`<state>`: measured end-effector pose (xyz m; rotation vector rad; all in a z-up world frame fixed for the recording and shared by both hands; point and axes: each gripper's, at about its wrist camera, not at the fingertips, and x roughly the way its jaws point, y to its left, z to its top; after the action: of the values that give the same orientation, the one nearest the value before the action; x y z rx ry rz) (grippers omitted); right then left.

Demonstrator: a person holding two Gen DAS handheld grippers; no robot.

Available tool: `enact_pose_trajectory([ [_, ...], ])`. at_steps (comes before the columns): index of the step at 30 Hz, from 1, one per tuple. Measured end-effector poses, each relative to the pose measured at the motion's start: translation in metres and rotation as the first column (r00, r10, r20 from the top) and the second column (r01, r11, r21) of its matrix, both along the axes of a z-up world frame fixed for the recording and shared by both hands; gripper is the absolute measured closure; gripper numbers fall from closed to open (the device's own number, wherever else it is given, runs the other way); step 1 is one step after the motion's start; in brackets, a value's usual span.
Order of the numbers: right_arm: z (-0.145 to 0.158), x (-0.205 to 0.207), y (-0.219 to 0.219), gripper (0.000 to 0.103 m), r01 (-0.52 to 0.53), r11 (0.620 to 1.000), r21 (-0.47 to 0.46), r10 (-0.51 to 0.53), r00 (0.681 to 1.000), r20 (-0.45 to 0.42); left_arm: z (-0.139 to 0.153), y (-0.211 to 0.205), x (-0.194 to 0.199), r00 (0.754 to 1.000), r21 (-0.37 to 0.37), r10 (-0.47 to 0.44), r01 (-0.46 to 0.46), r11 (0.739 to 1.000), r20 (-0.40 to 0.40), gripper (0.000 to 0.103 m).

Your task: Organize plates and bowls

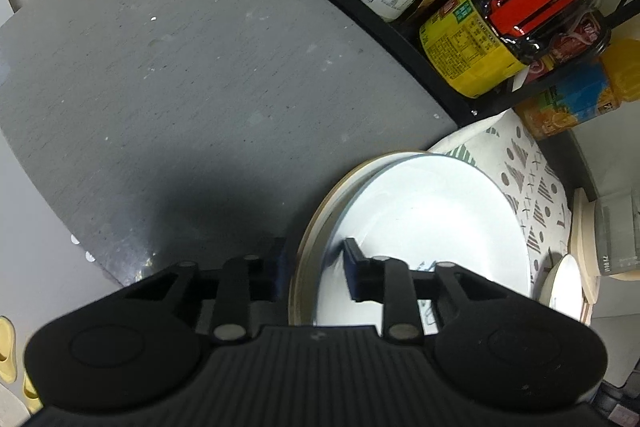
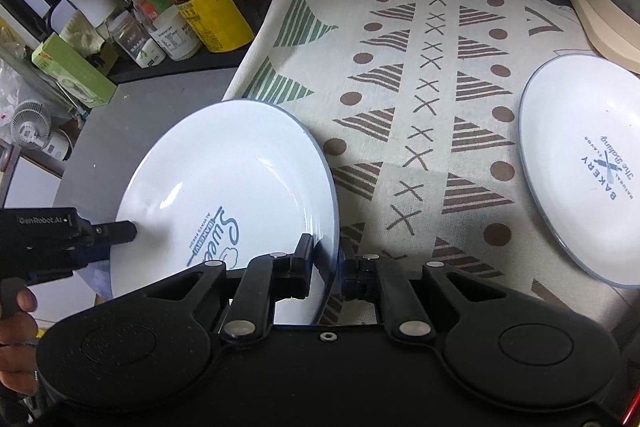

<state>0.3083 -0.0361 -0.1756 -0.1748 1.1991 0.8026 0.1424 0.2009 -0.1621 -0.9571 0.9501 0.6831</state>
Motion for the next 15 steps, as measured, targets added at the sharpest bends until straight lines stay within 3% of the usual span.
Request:
enact_pose_trajectory([
  [7,-0.0035,-0.0016,0.0041,0.084,0.003,1.000,-0.022,-0.003,1.000,0.000,0.0018,0.0022,-0.0006,1.000,0.004,-0.007,0.007,1.000,0.009,0.082],
  [15,-0.0060,-0.0005,0.0065,0.084,0.009,1.000,-0.018,-0.009,1.000,-0.016,0.0022,0.0025,-0.0021,1.000,0.010,0.006,-0.006,1.000,0.012,0.084],
])
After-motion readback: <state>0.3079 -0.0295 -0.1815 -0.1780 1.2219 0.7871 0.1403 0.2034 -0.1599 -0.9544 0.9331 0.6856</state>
